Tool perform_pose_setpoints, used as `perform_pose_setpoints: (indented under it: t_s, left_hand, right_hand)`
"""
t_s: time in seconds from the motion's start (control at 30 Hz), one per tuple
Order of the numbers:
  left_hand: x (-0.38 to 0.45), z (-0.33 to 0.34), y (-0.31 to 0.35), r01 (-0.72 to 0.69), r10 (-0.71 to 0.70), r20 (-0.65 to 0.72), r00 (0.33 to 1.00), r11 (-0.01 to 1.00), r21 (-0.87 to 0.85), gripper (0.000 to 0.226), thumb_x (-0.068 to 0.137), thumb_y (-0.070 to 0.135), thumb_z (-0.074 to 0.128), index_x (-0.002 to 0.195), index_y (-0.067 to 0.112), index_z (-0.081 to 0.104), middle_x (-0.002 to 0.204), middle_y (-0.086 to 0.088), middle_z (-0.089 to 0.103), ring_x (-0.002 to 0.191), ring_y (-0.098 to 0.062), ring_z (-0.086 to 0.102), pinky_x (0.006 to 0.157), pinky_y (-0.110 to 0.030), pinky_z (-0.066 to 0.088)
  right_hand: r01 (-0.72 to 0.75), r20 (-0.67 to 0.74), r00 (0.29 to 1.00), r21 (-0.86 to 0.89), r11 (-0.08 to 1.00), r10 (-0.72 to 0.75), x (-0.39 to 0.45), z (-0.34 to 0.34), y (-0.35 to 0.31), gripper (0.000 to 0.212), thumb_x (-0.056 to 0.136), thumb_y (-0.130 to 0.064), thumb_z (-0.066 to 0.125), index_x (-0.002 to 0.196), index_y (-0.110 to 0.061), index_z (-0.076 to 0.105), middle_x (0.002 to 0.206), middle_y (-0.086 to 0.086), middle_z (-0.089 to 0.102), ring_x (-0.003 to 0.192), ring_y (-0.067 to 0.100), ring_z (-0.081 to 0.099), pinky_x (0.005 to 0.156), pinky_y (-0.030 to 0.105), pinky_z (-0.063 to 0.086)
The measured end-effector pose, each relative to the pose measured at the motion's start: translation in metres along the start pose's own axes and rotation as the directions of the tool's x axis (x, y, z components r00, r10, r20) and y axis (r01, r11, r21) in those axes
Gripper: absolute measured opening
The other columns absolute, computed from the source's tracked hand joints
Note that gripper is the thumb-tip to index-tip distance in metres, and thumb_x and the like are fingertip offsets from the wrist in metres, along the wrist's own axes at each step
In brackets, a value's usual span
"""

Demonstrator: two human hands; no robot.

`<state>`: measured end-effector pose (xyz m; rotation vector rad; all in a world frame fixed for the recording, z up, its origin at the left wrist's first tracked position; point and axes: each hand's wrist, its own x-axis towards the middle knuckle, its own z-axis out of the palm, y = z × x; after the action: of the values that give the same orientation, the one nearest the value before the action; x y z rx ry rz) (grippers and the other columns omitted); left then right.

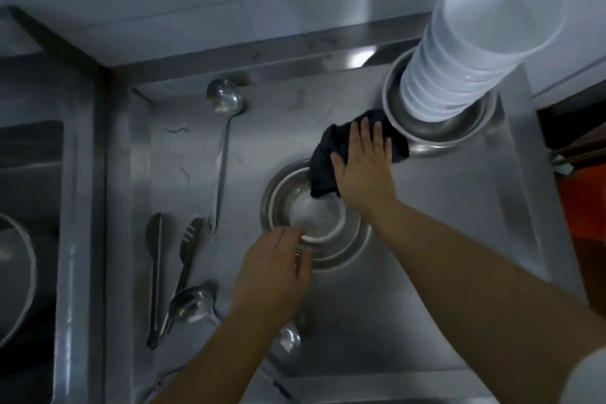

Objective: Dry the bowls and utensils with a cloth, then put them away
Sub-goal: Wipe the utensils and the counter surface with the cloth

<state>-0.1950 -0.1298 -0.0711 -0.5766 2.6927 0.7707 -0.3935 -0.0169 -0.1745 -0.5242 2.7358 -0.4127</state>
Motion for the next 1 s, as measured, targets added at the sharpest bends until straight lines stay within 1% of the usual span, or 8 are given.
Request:
perform_pose_setpoints:
  t_s: [0.33, 0.47, 0.57, 0.63, 0.7, 0.77, 0.83, 1.0]
  left_hand:
    - [0.028, -0.046, -0.051, -0.073, 0.082, 0.065, 0.995, 0.989, -0.125, 0.041, 0.104, 0.043, 0.045, 0.136, 0.024, 0.062, 0.123, 0.009, 0.063, 0.112, -0.007, 0.055, 0.1, -0.024, 0.045]
    - [0.036, -0.052, -0.058, -0.071, 0.083, 0.075, 0.994, 0.987, -0.144, 0.035, 0.108, 0.033, 0.052, 0.139, 0.02, 0.062, 0.127, 0.004, 0.064, 0.117, -0.012, 0.056, 0.105, -0.033, 0.048]
    - [0.042, -0.054, -0.054, -0.087, 0.1, 0.079, 0.992, 0.984, -0.155, 0.035, 0.109, 0.031, 0.052, 0.141, 0.02, 0.06, 0.128, 0.004, 0.063, 0.119, -0.013, 0.056, 0.105, -0.03, 0.046]
    - [0.043, -0.057, -0.052, -0.09, 0.104, 0.076, 0.992, 0.98, -0.177, 0.033, 0.108, 0.03, 0.053, 0.139, 0.021, 0.061, 0.125, 0.004, 0.063, 0.116, -0.013, 0.056, 0.103, -0.03, 0.046]
    - [0.042, -0.061, -0.053, -0.095, 0.111, 0.08, 0.991, 0.978, -0.184, 0.032, 0.108, 0.03, 0.053, 0.137, 0.021, 0.061, 0.123, 0.005, 0.063, 0.114, -0.011, 0.055, 0.102, -0.032, 0.048]
    - [0.04, -0.063, -0.057, -0.098, 0.115, 0.087, 0.99, 0.979, -0.179, 0.032, 0.108, 0.033, 0.05, 0.137, 0.023, 0.061, 0.124, 0.007, 0.062, 0.114, -0.009, 0.054, 0.102, -0.031, 0.048]
    - [0.038, -0.065, -0.065, -0.079, 0.095, 0.087, 0.992, 0.982, -0.171, 0.032, 0.109, 0.032, 0.047, 0.136, 0.024, 0.062, 0.127, 0.007, 0.063, 0.116, -0.008, 0.055, 0.104, -0.03, 0.047]
    - [0.031, -0.065, -0.081, -0.049, 0.056, 0.045, 0.997, 0.987, -0.151, 0.028, 0.109, 0.025, 0.05, 0.132, 0.021, 0.065, 0.123, 0.006, 0.066, 0.111, -0.006, 0.054, 0.099, -0.023, 0.042]
  right_hand:
    - [-0.231, -0.092, 0.967, 0.073, 0.97, 0.237, 0.116, -0.006, -0.081, 0.077, 0.109, -0.048, 0.029, 0.168, -0.004, 0.004, 0.177, 0.015, 0.001, 0.163, 0.033, -0.004, 0.132, 0.051, -0.001]
    - [0.422, 0.056, 0.906, -0.041, 0.906, -0.419, 0.073, 0.012, -0.088, 0.067, 0.109, -0.041, 0.046, 0.165, -0.009, 0.029, 0.174, 0.011, 0.024, 0.162, 0.034, 0.015, 0.13, 0.055, 0.013]
    - [0.597, 0.2, 0.787, -0.005, 0.802, -0.584, 0.055, 0.009, -0.065, 0.065, 0.109, -0.044, 0.046, 0.166, -0.019, 0.03, 0.174, -0.001, 0.022, 0.164, 0.022, 0.009, 0.133, 0.045, 0.004]
    - [0.483, 0.098, 0.872, -0.024, 0.875, -0.479, 0.056, 0.004, -0.056, 0.063, 0.108, -0.04, 0.048, 0.165, -0.017, 0.033, 0.174, 0.003, 0.026, 0.163, 0.027, 0.014, 0.132, 0.051, 0.009]
    - [0.105, -0.074, 0.992, 0.004, 0.994, -0.105, 0.073, -0.004, -0.06, 0.066, 0.109, -0.039, 0.044, 0.166, -0.011, 0.027, 0.175, 0.011, 0.021, 0.163, 0.033, 0.011, 0.131, 0.056, 0.009]
    - [-0.285, -0.115, 0.946, 0.15, 0.947, 0.303, 0.101, -0.014, -0.079, 0.072, 0.11, -0.043, 0.037, 0.169, -0.01, 0.013, 0.177, 0.011, 0.008, 0.164, 0.032, 0.0, 0.132, 0.052, 0.001]
    - [-0.395, -0.091, 0.902, 0.217, 0.893, 0.421, 0.119, -0.014, -0.101, 0.076, 0.109, -0.046, 0.035, 0.169, -0.01, 0.006, 0.178, 0.011, 0.001, 0.163, 0.033, -0.005, 0.131, 0.052, -0.001]
    - [0.155, -0.049, 0.987, -0.026, 0.988, -0.156, 0.078, 0.013, -0.105, 0.07, 0.109, -0.044, 0.041, 0.167, -0.009, 0.023, 0.175, 0.014, 0.019, 0.163, 0.037, 0.009, 0.13, 0.053, 0.005]
